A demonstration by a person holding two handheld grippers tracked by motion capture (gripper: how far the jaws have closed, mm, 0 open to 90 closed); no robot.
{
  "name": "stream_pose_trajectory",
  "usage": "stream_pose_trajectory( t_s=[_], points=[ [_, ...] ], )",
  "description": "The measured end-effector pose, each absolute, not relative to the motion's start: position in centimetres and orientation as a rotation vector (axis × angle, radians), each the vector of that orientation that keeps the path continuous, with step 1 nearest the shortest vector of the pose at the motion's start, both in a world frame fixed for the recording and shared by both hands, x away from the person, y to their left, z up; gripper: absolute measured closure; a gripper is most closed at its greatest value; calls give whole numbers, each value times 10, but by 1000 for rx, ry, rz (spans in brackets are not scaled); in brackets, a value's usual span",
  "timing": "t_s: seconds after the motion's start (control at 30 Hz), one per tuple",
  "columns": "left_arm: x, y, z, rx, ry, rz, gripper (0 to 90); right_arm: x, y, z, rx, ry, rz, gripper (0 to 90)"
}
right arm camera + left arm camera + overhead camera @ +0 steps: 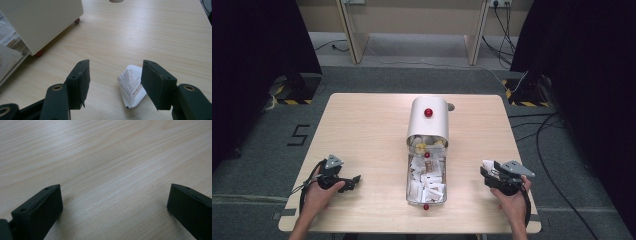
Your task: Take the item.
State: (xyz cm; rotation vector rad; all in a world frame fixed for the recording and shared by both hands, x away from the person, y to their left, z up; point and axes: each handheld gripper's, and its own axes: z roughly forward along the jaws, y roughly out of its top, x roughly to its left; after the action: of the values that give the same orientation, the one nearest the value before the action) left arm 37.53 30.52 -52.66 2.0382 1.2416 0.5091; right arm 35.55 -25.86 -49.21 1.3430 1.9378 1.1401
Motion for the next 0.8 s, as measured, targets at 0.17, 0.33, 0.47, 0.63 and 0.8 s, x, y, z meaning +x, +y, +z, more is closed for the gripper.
stream_pose_trajectory(
  t_s=[0.17, 0.33, 0.47, 0.63, 0.8],
  points=[
    [375, 305, -527, 2038, 1242, 509, 0, 349, -259, -488, 1333, 1940, 1142, 402],
    [375, 305, -527, 2038, 1242, 509, 0, 345, -259, -488, 1332, 1948, 1140, 398],
    [375, 305, -527, 2038, 1242, 509, 0, 341, -260, -489, 1330, 1952, 1140, 396],
    [375, 305, -527, 2038, 1242, 509, 0, 336, -260, -488, 1327, 1951, 1140, 395],
    [375, 305, -527, 2038, 1242, 509, 0, 332, -259, -486, 1321, 1952, 1144, 393]
  ],
)
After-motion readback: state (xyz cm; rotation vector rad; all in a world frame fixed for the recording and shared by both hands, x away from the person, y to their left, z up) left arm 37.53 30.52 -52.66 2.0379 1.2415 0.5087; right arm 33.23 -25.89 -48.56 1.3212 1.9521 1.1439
